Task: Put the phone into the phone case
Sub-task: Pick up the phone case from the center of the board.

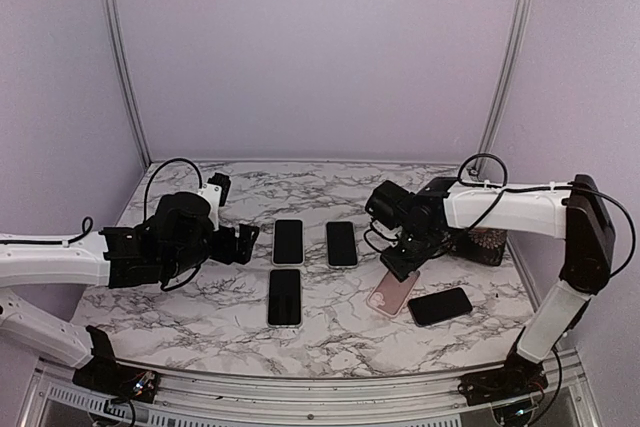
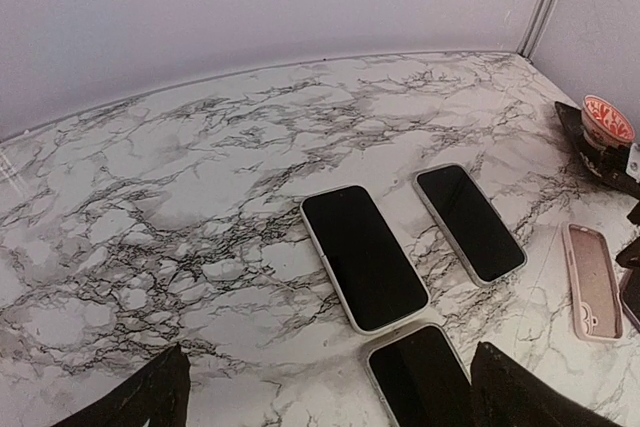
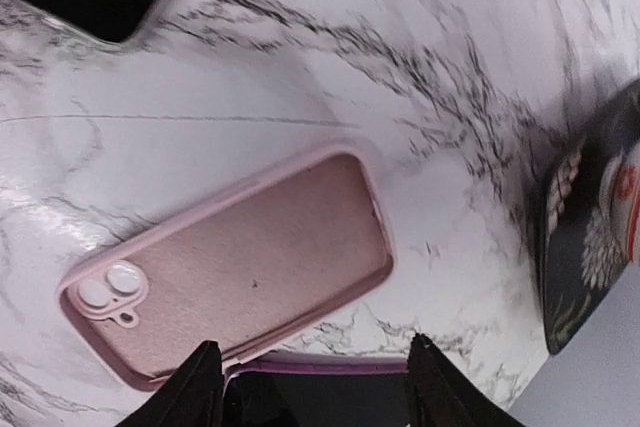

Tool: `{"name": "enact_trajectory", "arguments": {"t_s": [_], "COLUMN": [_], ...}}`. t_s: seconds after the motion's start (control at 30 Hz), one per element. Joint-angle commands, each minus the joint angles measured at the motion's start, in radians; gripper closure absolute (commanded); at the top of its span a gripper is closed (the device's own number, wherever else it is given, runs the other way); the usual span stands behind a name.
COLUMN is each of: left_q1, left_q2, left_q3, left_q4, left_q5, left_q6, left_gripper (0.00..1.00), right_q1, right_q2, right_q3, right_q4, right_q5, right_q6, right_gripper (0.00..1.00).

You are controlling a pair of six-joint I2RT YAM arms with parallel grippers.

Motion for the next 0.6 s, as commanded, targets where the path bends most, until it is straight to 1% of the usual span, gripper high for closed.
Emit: {"name": "enact_trajectory", "arguments": {"t_s": [0.0, 0.07, 0.1, 0.17, 0.2, 0.33, 0.47, 0.5, 0.57], "left_q1": [0.007, 0.007, 0.007, 0.007, 0.008, 0.010, 0.016, 0.017, 0.020], "left_q2": [0.020, 0.003, -0.006, -0.023, -0.028, -0.026, -0.008, -0.002, 0.009], "left_q3": [0.006, -0.017, -0.027, -0.046, -0.052, -0.062, -0.052, -0.047, -0.040], "left_q4": [0.103, 0.135, 0.147, 0.158, 0.161, 0.164, 0.162, 0.160, 0.152], "left_q5": [0.025, 0.026, 0.030, 0.028, 0.026, 0.009, 0.021, 0.027, 0.028], "left_q6": [0.095, 0.104, 0.105, 0.113, 0.120, 0.153, 0.168, 0.170, 0.176], "left_gripper": [0.01, 0.01, 0.01, 0.01, 0.01, 0.01, 0.01, 0.01, 0.01], "right_q1": [0.001, 0.000, -0.003, -0.021, -0.032, -0.040, -0.067, -0.076, -0.088], "right_q2": [-0.085, -0.135, -0.149, -0.154, -0.141, -0.016, 0.080, 0.100, 0.142], "right_q3": [-0.027, -0.087, -0.112, -0.144, -0.143, -0.039, 0.025, 0.042, 0.063], "right_q4": [0.259, 0.317, 0.347, 0.399, 0.412, 0.313, 0.214, 0.200, 0.173], "right_q5": [-0.139, -0.245, -0.272, -0.312, -0.324, -0.365, -0.393, -0.394, -0.360], "right_q6": [-0.683, -0.960, -1.064, -1.242, -1.302, -1.384, -1.468, -1.473, -1.470], "right_gripper": [0.35, 0.32, 0.32, 0.32, 0.32, 0.34, 0.38, 0.39, 0.45]}}
